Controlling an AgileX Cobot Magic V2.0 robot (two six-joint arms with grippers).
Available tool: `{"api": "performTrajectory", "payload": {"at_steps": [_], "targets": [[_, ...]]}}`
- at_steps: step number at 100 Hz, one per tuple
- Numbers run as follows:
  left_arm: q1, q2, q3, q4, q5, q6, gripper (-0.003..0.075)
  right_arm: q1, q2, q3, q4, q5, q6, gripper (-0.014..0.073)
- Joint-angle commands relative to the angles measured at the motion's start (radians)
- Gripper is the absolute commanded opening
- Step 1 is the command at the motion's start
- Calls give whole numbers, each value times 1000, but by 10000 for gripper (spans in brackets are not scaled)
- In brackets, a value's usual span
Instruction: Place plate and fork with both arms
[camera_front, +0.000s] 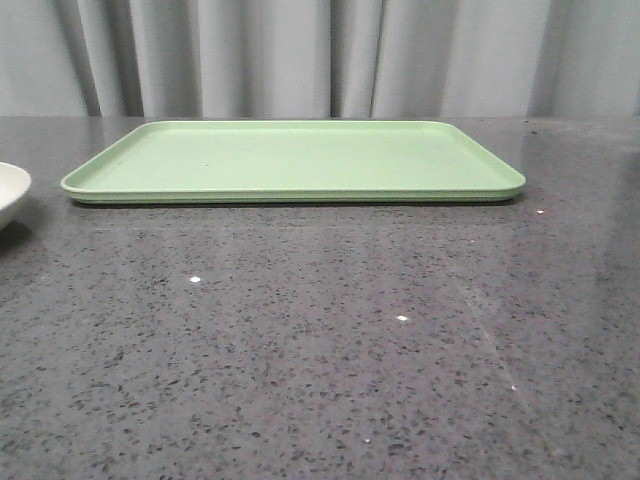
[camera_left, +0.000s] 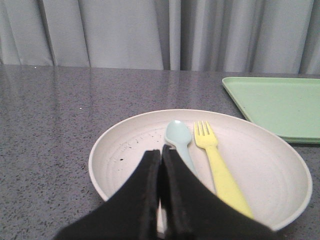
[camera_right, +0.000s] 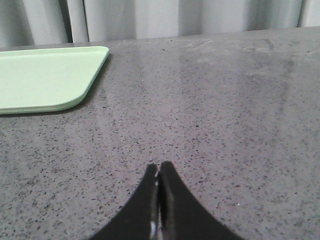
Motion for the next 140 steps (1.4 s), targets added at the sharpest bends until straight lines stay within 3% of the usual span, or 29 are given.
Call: {"api": "performTrajectory", "payload": {"at_steps": [1,107,120,140], "targets": [[2,-32,12,-1,-81,-5,-20,-6,-27,-6,-7,-79,-6,-67],[2,-32,4,-1,-128,-5,-20,-6,-27,-7,-7,-146,-6,-67],[2,-27,-38,-1,-110,-5,-21,-6,-24,-27,-7,-152,-6,-67],[2,31,-163,-1,-87,-5,-21,-6,34,-139,-7,-42,-6,-67]]}}
